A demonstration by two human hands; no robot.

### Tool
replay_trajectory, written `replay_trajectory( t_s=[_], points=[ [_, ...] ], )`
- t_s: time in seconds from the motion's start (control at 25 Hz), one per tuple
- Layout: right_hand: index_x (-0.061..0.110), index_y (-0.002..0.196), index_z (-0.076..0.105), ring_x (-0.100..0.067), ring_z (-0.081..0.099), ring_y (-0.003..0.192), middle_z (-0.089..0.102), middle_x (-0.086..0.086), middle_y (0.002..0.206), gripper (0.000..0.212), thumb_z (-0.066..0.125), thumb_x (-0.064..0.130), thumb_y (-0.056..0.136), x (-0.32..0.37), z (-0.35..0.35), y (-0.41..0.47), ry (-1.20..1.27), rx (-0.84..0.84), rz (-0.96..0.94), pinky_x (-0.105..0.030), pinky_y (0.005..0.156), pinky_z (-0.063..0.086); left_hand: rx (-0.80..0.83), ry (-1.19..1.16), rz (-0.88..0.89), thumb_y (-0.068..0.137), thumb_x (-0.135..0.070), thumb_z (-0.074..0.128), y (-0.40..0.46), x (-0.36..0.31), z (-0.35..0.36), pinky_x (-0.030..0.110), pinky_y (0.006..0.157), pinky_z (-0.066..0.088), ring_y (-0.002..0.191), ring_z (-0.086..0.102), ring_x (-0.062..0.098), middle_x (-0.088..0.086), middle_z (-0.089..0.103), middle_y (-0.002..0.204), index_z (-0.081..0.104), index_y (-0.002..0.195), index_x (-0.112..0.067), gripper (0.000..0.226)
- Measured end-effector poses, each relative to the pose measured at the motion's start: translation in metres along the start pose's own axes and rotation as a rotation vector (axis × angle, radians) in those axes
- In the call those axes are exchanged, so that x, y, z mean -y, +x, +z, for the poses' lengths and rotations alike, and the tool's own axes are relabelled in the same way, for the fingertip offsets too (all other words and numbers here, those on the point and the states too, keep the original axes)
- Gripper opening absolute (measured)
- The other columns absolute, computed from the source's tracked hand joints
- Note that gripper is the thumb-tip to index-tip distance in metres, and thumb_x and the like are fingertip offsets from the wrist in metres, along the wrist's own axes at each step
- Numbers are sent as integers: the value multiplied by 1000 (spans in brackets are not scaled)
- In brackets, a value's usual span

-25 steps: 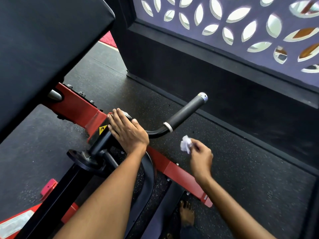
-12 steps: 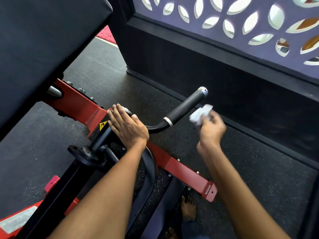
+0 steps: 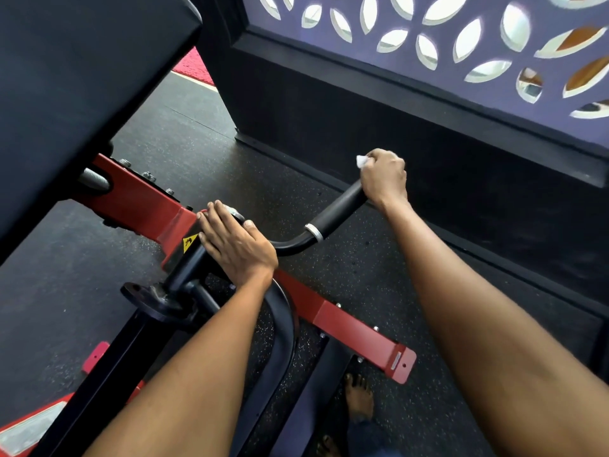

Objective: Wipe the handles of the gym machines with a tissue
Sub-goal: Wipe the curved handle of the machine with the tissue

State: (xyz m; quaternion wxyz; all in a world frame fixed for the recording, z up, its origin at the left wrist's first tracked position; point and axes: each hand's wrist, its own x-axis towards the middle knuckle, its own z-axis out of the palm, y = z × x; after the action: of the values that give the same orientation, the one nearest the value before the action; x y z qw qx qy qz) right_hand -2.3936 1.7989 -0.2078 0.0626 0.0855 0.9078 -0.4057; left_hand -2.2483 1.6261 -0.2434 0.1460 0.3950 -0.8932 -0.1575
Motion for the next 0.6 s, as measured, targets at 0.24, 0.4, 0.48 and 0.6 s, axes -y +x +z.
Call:
replay_trajectory(
  t_s=[0.24,0.4,0.48,0.6],
  points=[
    [5,70,54,-24,60,68,59,-11,74,27,34,-11,82,-13,-5,5,1028,-35,685,-39,71,55,5,3,5,94,-22,40,0,1,0,44,118,6,148,10,28,11,22,158,22,151,-6,62],
    [-3,84,58,-24,65,77,65,-18,85,29,35,-18,74,-6,20,-68,1226,196,692,-25,61,56,15,16,4,96,-21,41,0,1,-1,42,118,3,149,7,27,10,19,159,20,152,-7,62],
    [0,81,60,-17,62,69,67,-10,71,29,34,-12,86,5,37,-100,1302,232,690,-22,58,55,12,27,1,96,-22,41,0,0,-2,41,118,1,149,6,26,9,18,160,19,152,-7,62],
    [-3,82,55,-14,57,68,62,-8,72,31,29,-17,88,13,54,-134,1306,251,712,-22,63,54,59,17,-7,98,-24,39,1,-1,-6,40,118,-3,149,1,25,9,12,161,14,153,-6,63]
  ],
)
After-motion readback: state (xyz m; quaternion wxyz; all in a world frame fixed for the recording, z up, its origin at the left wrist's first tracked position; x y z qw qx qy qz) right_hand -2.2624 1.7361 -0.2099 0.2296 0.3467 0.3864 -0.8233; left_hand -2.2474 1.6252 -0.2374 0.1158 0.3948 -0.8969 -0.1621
